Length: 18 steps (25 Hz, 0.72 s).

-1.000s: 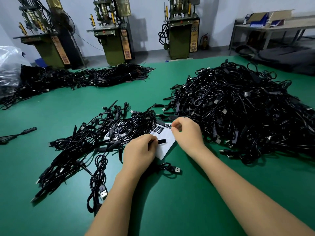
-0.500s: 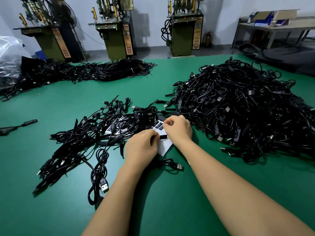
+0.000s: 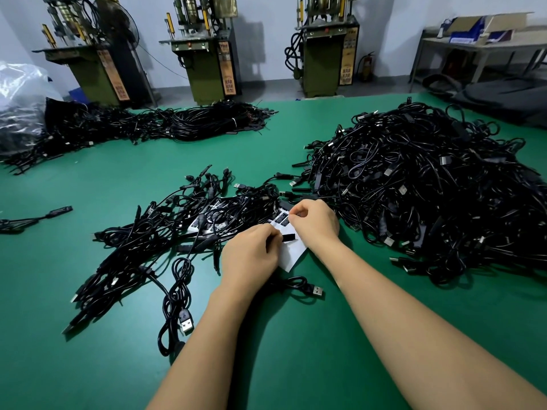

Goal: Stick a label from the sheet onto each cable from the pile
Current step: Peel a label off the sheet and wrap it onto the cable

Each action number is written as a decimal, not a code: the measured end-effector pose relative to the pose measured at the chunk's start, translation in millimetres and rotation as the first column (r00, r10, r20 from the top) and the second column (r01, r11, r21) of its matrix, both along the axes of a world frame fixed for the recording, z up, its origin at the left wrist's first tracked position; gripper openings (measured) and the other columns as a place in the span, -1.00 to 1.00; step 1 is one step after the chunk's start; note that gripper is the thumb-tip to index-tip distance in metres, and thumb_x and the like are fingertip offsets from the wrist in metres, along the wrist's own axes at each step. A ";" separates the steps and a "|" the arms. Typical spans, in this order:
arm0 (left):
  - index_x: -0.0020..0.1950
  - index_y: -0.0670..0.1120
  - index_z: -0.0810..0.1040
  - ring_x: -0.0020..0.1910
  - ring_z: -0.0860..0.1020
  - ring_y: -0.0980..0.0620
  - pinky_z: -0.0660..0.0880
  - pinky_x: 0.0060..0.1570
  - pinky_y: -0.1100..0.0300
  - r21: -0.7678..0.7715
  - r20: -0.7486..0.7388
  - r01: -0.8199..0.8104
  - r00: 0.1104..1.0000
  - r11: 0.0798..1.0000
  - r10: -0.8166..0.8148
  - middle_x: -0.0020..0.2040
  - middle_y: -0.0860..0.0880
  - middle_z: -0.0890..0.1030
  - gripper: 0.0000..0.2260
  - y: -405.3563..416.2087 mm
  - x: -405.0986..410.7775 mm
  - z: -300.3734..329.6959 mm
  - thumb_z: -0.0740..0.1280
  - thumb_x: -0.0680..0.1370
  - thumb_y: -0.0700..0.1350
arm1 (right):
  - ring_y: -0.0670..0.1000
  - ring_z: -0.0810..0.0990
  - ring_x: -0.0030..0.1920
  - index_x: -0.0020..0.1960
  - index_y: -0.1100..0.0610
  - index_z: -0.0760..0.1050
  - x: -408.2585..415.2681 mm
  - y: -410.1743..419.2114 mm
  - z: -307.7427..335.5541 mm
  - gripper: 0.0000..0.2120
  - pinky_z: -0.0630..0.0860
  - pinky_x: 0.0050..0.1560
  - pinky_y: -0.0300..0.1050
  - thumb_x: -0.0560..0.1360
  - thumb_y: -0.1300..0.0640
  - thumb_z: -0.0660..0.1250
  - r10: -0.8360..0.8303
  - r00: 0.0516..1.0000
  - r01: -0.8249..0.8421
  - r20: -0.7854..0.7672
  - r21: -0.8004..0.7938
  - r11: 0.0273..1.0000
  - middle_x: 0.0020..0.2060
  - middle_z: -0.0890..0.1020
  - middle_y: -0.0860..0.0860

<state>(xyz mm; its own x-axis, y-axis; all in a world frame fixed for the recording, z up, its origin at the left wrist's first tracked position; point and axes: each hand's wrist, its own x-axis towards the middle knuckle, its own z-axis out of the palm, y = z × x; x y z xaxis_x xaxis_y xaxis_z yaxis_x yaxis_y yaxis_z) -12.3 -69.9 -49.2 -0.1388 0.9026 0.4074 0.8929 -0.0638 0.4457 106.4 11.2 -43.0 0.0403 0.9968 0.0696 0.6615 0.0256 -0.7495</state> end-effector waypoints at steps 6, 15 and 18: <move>-0.07 -0.02 0.62 -0.09 0.57 0.02 0.46 -0.21 0.09 0.012 0.004 -0.001 1.000 1.000 0.001 -0.10 0.08 0.66 -0.89 1.6 -0.8 -0.4 0.32 0.54 -0.04 | 0.04 0.51 -0.07 -0.16 -0.05 0.58 8.6 4.5 6.9 -0.90 0.34 -0.15 -0.18 0.48 0.12 0.33 0.102 0.994 -0.102 0.040 -0.005 0.995 -0.05 0.51 -0.03; -0.06 -0.03 0.62 -0.06 0.57 0.00 0.45 -0.17 0.07 0.017 0.002 0.000 1.000 1.000 0.000 -0.09 0.06 0.66 -0.89 2.0 -0.7 -1.1 0.33 0.54 -0.04 | 0.07 0.58 0.00 -0.20 -0.03 0.54 6.0 12.6 11.3 -0.84 0.52 -0.01 -0.10 0.50 0.18 0.29 0.156 0.980 -0.150 0.126 -0.057 0.987 -0.04 0.61 -0.04; -0.06 -0.03 0.62 -0.06 0.57 -0.01 0.45 -0.19 0.07 0.022 0.002 -0.001 1.000 1.000 0.001 -0.09 0.06 0.66 -0.90 2.7 -0.5 -1.0 0.33 0.54 -0.04 | 0.08 0.57 0.02 -0.21 -0.06 0.50 7.3 12.9 10.4 -0.83 0.51 0.02 -0.07 0.52 0.15 0.27 0.183 0.968 -0.178 0.171 -0.047 0.983 0.05 0.59 0.00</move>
<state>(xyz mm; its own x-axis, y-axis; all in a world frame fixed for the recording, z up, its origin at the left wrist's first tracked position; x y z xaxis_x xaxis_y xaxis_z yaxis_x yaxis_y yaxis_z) -12.8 -67.2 -50.2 -0.1408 0.8932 0.4270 0.8919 -0.0728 0.4464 113.8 24.1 -32.6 -0.1505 0.9882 0.0290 0.7679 0.1354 -0.6260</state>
